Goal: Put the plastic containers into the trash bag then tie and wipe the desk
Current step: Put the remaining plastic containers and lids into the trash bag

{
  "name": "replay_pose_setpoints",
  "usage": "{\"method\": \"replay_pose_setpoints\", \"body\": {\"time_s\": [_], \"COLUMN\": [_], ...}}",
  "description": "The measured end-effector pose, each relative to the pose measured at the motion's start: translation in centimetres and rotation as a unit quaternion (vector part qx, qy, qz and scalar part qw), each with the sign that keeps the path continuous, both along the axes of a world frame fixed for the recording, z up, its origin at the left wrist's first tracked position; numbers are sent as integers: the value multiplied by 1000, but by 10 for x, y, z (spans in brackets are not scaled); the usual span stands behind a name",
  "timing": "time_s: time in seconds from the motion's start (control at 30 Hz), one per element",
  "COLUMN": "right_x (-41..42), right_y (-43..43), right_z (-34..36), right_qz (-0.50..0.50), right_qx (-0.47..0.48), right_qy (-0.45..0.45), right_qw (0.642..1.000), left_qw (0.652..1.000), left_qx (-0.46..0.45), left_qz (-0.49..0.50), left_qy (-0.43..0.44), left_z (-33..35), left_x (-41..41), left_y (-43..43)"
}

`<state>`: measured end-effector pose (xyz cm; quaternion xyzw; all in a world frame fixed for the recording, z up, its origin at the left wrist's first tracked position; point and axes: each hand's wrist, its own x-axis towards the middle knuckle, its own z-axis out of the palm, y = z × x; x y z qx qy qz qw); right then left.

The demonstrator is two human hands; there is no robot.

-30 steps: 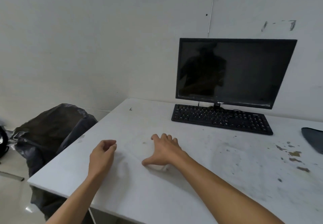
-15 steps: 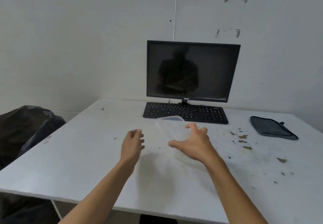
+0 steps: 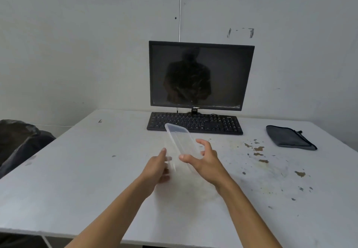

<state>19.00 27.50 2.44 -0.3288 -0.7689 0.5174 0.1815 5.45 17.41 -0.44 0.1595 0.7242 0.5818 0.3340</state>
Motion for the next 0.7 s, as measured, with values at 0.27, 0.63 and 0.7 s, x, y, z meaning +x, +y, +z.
{"method": "replay_pose_setpoints", "body": {"time_s": [0.27,0.63,0.7], "right_x": [-65,-115,-118], "right_y": [-52,-91,-95], "right_z": [0,-2,-2], "right_qz": [92,138,143], "right_qx": [-57,-70,-75], "right_qy": [54,42,48], "right_qw": [993,987,986], "left_qw": [955,953,953], "left_qx": [209,281,281], "left_qz": [-86,50,46], "left_qy": [-190,-104,-107], "left_z": [14,14,12], "left_x": [-30,-56,-58], "left_y": [-49,-92,-95]}}
